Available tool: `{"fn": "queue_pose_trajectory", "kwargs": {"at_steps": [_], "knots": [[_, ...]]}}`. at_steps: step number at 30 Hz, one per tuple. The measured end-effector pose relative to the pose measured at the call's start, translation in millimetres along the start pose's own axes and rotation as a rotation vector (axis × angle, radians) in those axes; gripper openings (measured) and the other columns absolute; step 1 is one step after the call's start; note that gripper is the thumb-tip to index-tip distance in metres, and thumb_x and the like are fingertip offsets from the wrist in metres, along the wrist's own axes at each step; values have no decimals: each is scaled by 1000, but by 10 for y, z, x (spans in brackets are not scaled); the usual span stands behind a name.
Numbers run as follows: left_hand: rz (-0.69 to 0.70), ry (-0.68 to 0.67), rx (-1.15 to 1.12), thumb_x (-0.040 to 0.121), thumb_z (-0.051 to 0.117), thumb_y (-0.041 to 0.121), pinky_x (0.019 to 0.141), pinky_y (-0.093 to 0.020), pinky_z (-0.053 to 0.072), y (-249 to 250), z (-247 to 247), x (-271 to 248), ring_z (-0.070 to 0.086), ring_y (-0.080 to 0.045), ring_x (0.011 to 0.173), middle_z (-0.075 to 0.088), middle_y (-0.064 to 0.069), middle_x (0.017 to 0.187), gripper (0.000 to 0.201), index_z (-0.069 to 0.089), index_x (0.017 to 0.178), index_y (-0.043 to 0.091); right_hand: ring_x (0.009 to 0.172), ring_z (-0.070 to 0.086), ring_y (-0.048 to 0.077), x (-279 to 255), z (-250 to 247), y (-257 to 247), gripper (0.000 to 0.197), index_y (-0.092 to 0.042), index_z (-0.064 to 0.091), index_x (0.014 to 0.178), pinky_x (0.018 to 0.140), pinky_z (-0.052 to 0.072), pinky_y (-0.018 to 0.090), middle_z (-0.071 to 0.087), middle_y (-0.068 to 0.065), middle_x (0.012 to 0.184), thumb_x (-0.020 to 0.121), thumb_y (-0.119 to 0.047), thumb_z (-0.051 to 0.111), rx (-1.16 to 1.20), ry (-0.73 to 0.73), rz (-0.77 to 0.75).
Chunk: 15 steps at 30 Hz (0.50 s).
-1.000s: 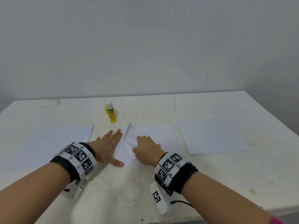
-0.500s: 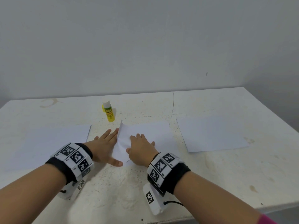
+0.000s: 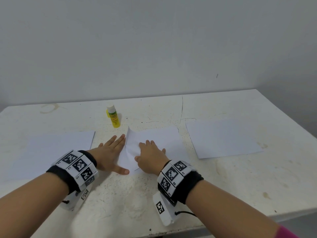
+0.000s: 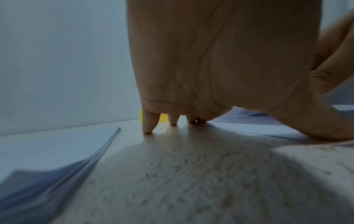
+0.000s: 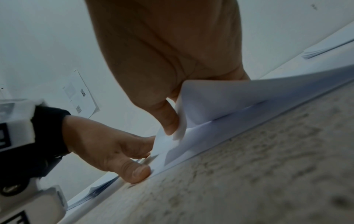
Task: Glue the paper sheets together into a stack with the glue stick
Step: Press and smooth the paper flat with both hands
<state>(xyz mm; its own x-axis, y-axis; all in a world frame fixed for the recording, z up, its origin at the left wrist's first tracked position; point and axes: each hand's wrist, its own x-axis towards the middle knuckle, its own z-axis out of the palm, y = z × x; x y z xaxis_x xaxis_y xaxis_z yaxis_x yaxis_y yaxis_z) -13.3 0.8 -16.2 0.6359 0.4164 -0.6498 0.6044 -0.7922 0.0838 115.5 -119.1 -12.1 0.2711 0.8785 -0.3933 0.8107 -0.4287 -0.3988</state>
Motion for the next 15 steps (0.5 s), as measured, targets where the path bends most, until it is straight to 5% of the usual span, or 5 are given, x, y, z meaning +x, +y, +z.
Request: {"fn": "queue_pose_trajectory", "kwargs": {"at_steps": [11,15], "knots": [[21,6,-15,20,16,107,116,-55,4,30,-19,-42,-26,-23,144,-35,3,153,160,-30,146,19,145,11,22,-32,-35,-35,55,-13,27,146,113,15,56,22,7,154,98,-34,44,11,-14,36],[28,24,-26,17,13,106,117,-54,5,39,-26,-67,-24,-25,144,-44,-1,148,158,-40,138,18,144,17,24,-44,-31,-32,73,-20,10,151,112,17,57,28,6,152,94,-37,53,76,20,19]]}}
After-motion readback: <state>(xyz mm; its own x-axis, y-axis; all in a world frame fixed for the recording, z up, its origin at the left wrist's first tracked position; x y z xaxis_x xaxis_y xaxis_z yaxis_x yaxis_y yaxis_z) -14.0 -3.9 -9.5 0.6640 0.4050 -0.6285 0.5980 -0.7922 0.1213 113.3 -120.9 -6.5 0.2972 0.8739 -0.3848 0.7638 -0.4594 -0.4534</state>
